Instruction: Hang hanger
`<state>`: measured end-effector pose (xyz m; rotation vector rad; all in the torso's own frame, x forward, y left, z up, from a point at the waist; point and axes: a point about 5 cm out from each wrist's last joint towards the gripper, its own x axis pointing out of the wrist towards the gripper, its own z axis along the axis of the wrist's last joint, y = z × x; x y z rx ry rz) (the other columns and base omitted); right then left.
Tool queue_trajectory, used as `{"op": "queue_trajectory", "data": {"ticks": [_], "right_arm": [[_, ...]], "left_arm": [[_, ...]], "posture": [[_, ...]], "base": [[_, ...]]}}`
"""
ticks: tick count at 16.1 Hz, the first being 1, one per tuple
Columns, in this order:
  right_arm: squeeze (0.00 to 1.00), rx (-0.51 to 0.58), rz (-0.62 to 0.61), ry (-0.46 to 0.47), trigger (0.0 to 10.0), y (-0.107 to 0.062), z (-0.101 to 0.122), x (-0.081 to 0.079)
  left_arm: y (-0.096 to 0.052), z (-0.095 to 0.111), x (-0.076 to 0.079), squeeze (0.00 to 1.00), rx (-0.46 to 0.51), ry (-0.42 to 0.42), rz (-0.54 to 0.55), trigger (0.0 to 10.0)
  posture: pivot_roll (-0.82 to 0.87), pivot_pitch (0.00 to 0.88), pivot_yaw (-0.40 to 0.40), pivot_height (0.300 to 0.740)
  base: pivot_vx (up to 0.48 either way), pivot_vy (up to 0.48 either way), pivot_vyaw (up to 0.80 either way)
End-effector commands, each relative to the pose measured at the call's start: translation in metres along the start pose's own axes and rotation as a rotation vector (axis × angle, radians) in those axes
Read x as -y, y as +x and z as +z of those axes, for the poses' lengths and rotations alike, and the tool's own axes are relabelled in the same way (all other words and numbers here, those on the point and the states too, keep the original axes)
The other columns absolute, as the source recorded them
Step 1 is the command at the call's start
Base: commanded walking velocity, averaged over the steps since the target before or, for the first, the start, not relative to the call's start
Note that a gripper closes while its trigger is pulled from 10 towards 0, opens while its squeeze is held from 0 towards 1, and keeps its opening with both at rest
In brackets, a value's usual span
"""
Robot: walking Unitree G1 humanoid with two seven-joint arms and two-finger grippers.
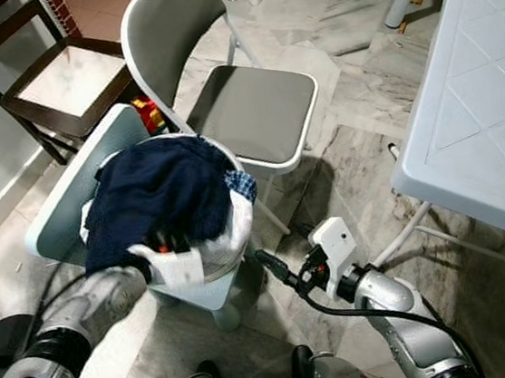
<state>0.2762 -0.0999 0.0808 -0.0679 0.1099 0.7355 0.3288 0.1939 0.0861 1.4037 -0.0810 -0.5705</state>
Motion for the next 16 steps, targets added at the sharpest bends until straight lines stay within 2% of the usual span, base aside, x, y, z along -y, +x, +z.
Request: {"op": "queue_trajectory", "data": {"ticks": [1, 5, 6, 8, 10, 12, 14, 16], "right_arm": [[0.00, -0.005, 0.008, -0.002, 10.0, -0.002, 0.001, 0.000], [0.00, -0.020, -0.011, -0.013, 10.0, -0.003, 0.000, 0.006], [0.00, -0.023, -0.011, -0.015, 10.0, -0.003, 0.000, 0.007], [0.00, -0.038, -0.014, -0.025, 10.0, -0.003, -0.003, 0.006], [0.00, -0.049, -0.016, -0.028, 10.0, -0.003, -0.005, 0.006], [0.00, -0.055, -0.018, -0.035, 10.0, -0.003, -0.006, 0.006], [0.00, -0.063, -0.024, -0.036, 10.0, -0.003, -0.007, 0.007], [0.00, -0.071, -0.024, -0.043, 10.0, -0.003, -0.008, 0.007]], "left_arm": [[-0.004, -0.004, 0.000, 0.00, -0.023, -0.036, 0.055, 0.0], [-0.007, -0.003, -0.007, 0.00, -0.044, -0.154, 0.209, 0.0], [-0.008, -0.005, -0.006, 0.00, -0.075, -0.227, 0.248, 0.0], [-0.011, -0.005, 0.001, 0.00, -0.121, -0.380, 0.300, 0.0], [-0.016, -0.001, 0.011, 0.00, -0.134, -0.488, 0.330, 0.0], [-0.019, 0.002, 0.013, 0.00, -0.133, -0.518, 0.366, 0.0], [-0.027, 0.006, 0.023, 0.00, -0.164, -0.688, 0.464, 0.0], [-0.035, 0.002, 0.025, 0.00, -0.230, -0.945, 0.607, 0.0]], "posture": [[0.00, 0.286, -0.026, 0.740], [0.00, 0.287, -0.032, 0.740], [0.00, 0.287, -0.032, 0.740], [0.00, 0.285, -0.033, 0.740], [0.00, 0.284, -0.032, 0.740], [0.00, 0.285, -0.031, 0.740], [0.00, 0.284, -0.034, 0.740], [0.01, 0.284, -0.036, 0.740]], "base": [[0.000, 0.000, 0.00], [0.000, 0.000, 0.00], [0.000, 0.000, 0.00], [0.000, 0.000, 0.00], [0.000, 0.000, 0.00], [0.000, 0.000, 0.00], [0.000, 0.000, 0.00], [0.000, 0.000, 0.00]]}}
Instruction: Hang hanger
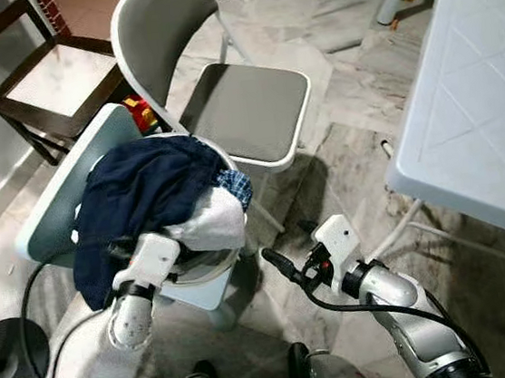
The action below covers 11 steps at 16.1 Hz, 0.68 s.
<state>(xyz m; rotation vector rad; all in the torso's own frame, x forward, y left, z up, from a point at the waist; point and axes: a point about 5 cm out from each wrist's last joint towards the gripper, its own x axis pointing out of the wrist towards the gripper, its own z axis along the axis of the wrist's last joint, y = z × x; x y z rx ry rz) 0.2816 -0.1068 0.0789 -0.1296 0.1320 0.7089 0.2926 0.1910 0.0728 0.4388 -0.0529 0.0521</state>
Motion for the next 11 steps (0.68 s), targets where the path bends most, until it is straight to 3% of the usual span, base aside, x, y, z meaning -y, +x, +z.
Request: {"op": "queue_trajectory", "data": {"ticks": [1, 3, 4, 5, 6, 7, 8, 9, 10, 11], "right_arm": [[0.00, -0.032, 0.007, -0.005, 10.0, -0.002, -0.007, -0.002], [0.00, -0.038, 0.011, -0.015, 10.0, -0.002, -0.008, -0.003], [0.00, -0.039, 0.010, -0.018, 10.0, -0.002, -0.008, -0.003], [0.00, -0.039, 0.008, -0.020, 10.0, -0.002, -0.008, -0.003], [0.00, -0.039, 0.007, -0.021, 10.0, -0.002, -0.008, -0.003], [0.00, -0.041, 0.002, -0.023, 10.0, -0.002, -0.008, -0.002], [0.00, -0.044, -0.005, -0.027, 10.0, -0.002, -0.008, -0.002], [0.00, -0.045, -0.011, -0.027, 10.0, -0.002, -0.009, -0.001], [0.00, -0.049, -0.017, -0.029, 10.0, -0.003, -0.009, -0.001], [0.00, -0.050, -0.020, -0.030, 10.0, -0.003, -0.009, 0.000]], "left_arm": [[-0.006, -0.013, -0.017, 0.00, -0.085, -0.097, 0.115, 0.0], [-0.014, -0.023, -0.025, 0.00, -0.161, -0.225, 0.231, 0.0], [-0.016, -0.025, -0.025, 0.00, -0.185, -0.242, 0.242, 0.1], [-0.016, -0.024, -0.023, 0.00, -0.186, -0.231, 0.225, 1.3], [-0.016, -0.023, -0.022, 0.00, -0.184, -0.218, 0.219, 4.2], [-0.015, -0.024, -0.018, 0.00, -0.201, -0.201, 0.205, 9.1], [-0.015, -0.023, -0.017, 0.00, -0.204, -0.222, 0.200, 10.0], [-0.014, -0.025, -0.016, 0.34, -0.223, -0.207, 0.191, 10.0], [-0.014, -0.027, -0.018, 1.00, -0.239, -0.165, 0.194, 10.0], [-0.012, -0.025, -0.016, 1.00, -0.228, -0.100, 0.141, 10.0]], "posture": [[0.01, 0.286, -0.036, 0.740], [0.01, 0.286, -0.041, 0.740], [0.01, 0.286, -0.041, 0.740], [0.01, 0.286, -0.041, 0.740], [0.00, 0.287, -0.041, 0.740], [0.00, 0.287, -0.040, 0.740], [0.00, 0.288, -0.040, 0.740], [0.00, 0.288, -0.038, 0.740], [0.00, 0.287, -0.038, 0.740], [0.00, 0.289, -0.037, 0.740]], "base": [[0.000, 0.000, 0.00], [0.000, 0.000, 0.00], [0.000, 0.000, 0.00], [0.000, 0.000, 0.00], [0.000, 0.000, 0.00], [0.000, 0.000, 0.00], [0.000, 0.000, 0.00], [0.000, 0.000, 0.00], [0.000, 0.000, 0.00], [0.000, 0.000, 0.00]]}}
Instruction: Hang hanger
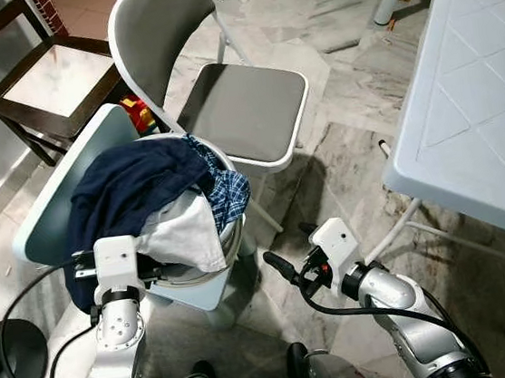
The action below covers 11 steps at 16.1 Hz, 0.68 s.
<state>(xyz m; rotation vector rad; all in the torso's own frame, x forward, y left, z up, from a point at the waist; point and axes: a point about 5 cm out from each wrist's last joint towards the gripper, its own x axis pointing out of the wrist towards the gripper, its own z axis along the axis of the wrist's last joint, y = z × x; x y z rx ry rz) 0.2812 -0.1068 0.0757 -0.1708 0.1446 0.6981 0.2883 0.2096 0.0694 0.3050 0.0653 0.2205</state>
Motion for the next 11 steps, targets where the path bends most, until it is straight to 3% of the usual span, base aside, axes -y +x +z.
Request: {"op": "queue_trajectory", "data": {"ticks": [1, 6, 9, 11], "right_arm": [[0.00, -0.024, -0.011, 0.002, 10.0, -0.003, -0.006, 0.000], [0.00, -0.029, -0.027, -0.002, 10.0, -0.003, -0.007, 0.002], [0.00, -0.032, -0.034, 0.000, 10.0, -0.001, -0.007, 0.002], [0.00, -0.033, -0.038, 0.000, 10.0, -0.001, -0.008, 0.002]], "left_arm": [[-0.005, -0.011, -0.002, 1.00, -0.037, 0.078, -0.008, 10.0], [-0.013, 0.004, 0.017, 1.00, 0.182, 0.530, -0.219, 10.0], [-0.018, 0.016, 0.014, 1.00, 0.326, 0.688, -0.185, 10.0], [-0.024, 0.022, 0.014, 1.00, 0.372, 0.715, -0.161, 10.0]], "posture": [[0.00, 0.289, -0.037, 0.740], [0.00, 0.290, -0.032, 0.740], [0.01, 0.288, -0.026, 0.740], [0.01, 0.285, -0.025, 0.740]], "base": [[0.000, 0.000, 0.00], [0.000, 0.000, 0.00], [0.000, 0.000, 0.00], [0.000, 0.000, 0.00]]}}
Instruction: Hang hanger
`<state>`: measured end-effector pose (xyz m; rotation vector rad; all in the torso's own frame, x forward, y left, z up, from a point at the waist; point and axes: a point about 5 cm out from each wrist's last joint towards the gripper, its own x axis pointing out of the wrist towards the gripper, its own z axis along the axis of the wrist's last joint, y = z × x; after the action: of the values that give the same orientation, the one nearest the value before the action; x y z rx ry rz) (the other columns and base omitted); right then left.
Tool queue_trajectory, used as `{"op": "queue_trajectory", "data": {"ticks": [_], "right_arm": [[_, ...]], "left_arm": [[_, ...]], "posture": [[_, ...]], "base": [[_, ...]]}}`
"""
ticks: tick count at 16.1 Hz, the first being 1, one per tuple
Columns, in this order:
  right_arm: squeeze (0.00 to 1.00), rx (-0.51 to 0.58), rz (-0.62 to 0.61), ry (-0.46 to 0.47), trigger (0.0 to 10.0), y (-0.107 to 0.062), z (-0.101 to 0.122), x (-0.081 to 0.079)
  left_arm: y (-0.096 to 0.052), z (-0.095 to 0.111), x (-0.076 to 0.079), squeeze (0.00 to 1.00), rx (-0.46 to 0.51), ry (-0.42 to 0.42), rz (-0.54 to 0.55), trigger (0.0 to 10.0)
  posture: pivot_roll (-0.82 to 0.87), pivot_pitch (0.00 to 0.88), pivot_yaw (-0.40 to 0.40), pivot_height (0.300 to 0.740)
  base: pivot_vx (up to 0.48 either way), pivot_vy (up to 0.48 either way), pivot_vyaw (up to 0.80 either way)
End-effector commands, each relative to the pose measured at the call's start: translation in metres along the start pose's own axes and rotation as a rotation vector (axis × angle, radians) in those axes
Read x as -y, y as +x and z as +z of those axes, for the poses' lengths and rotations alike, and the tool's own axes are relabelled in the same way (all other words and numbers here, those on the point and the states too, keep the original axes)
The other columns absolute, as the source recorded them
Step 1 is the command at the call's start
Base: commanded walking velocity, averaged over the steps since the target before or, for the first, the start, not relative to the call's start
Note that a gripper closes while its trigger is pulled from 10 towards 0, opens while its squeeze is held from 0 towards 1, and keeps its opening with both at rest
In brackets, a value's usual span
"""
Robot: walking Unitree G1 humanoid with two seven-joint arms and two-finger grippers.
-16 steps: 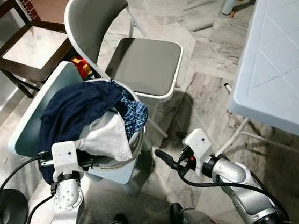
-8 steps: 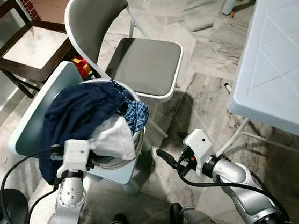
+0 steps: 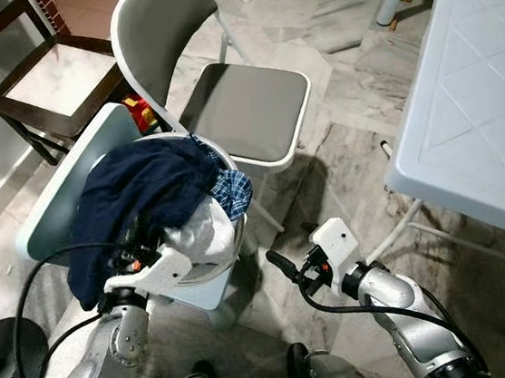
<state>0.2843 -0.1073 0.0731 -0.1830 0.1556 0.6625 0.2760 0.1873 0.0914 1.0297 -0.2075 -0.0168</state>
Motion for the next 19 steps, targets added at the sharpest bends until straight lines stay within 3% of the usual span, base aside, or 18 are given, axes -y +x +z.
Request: {"op": "queue_trajectory", "data": {"ticks": [1, 4, 8, 10, 15, 19], "right_arm": [[0.00, -0.017, -0.003, 0.004, 10.0, -0.003, -0.006, 0.000], [0.00, -0.015, -0.008, 0.003, 10.0, -0.001, -0.005, 0.001], [0.00, -0.018, -0.011, 0.003, 10.0, -0.001, -0.006, 0.001], [0.00, -0.019, -0.011, 0.003, 10.0, -0.001, -0.006, 0.001], [0.00, -0.018, -0.012, 0.001, 10.0, 0.001, -0.006, 0.002], [0.00, -0.019, -0.010, 0.003, 10.0, -0.001, -0.007, -0.001]], "left_arm": [[-0.008, 0.001, 0.007, 1.00, 0.007, 0.002, -0.025, 10.0], [-0.032, 0.007, 0.024, 1.00, 0.039, 0.014, -0.125, 10.0], [-0.047, 0.016, 0.031, 1.00, 0.114, 0.024, -0.201, 10.0], [-0.045, 0.023, 0.030, 1.00, 0.166, 0.032, -0.213, 10.0], [-0.022, 0.032, 0.014, 1.00, 0.247, 0.155, -0.261, 10.0], [-0.019, 0.006, 0.017, 1.00, 0.233, 0.239, -0.491, 10.0]], "posture": [[0.01, 0.285, -0.025, 0.740], [0.02, 0.285, -0.022, 0.740], [0.02, 0.286, -0.020, 0.740], [0.02, 0.285, -0.021, 0.740], [0.02, 0.285, -0.020, 0.740], [0.01, 0.287, -0.014, 0.740]], "base": [[0.000, 0.000, 0.00], [0.000, 0.000, 0.00], [0.000, 0.000, 0.00], [0.000, 0.000, 0.00], [0.000, 0.000, 0.00], [0.000, 0.000, 0.00]]}}
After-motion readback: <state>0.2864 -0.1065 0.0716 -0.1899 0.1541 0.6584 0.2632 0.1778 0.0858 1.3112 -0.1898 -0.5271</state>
